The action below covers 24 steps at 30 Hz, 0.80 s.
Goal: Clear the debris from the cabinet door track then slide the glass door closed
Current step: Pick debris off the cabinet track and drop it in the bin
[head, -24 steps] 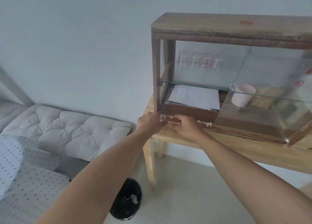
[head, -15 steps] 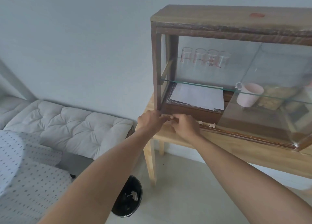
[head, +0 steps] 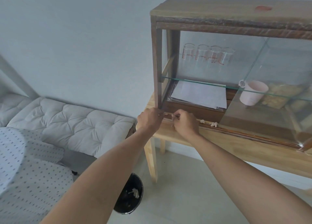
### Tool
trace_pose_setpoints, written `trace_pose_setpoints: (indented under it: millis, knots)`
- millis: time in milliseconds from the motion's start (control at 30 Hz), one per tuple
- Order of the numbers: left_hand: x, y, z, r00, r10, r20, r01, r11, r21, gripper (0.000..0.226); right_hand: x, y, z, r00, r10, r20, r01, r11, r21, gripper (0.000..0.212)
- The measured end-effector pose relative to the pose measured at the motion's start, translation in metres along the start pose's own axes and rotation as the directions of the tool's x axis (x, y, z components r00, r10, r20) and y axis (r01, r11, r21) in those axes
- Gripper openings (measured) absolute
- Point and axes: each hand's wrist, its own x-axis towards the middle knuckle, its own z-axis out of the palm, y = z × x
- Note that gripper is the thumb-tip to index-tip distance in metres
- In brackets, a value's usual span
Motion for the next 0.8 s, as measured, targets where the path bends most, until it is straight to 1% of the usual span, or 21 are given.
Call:
trace_pose_setpoints:
  millis: [100, 333, 567, 800]
  knots:
    - [-0.005, -0.003, -0.002, 1.000, -0.009, -0.008, 0.008, 0.999, -0.039, 0.025, -0.004, 0.003, 0.001, 1.000, -0.001, -0.005, 0.001, 1.000, 0.029, 0.013]
    - [-0.015, -0.005, -0.016, 0.999, -0.042, 0.002, 0.042, 0.997, -0.065, 0.024, -0.014, 0.004, 0.003, 1.000, -0.003, -0.019, 0.004, 0.997, 0.082, 0.010]
    - [-0.030, -0.021, -0.023, 0.996, -0.087, 0.022, 0.088, 0.992, -0.091, 0.024, -0.023, -0.004, 0.013, 0.999, -0.032, 0.005, 0.032, 0.996, 0.082, 0.012]
    - [-0.042, -0.040, -0.024, 0.992, -0.120, 0.048, 0.123, 0.989, -0.077, 0.023, -0.036, -0.011, 0.024, 0.999, -0.025, 0.042, 0.022, 0.997, 0.071, 0.012]
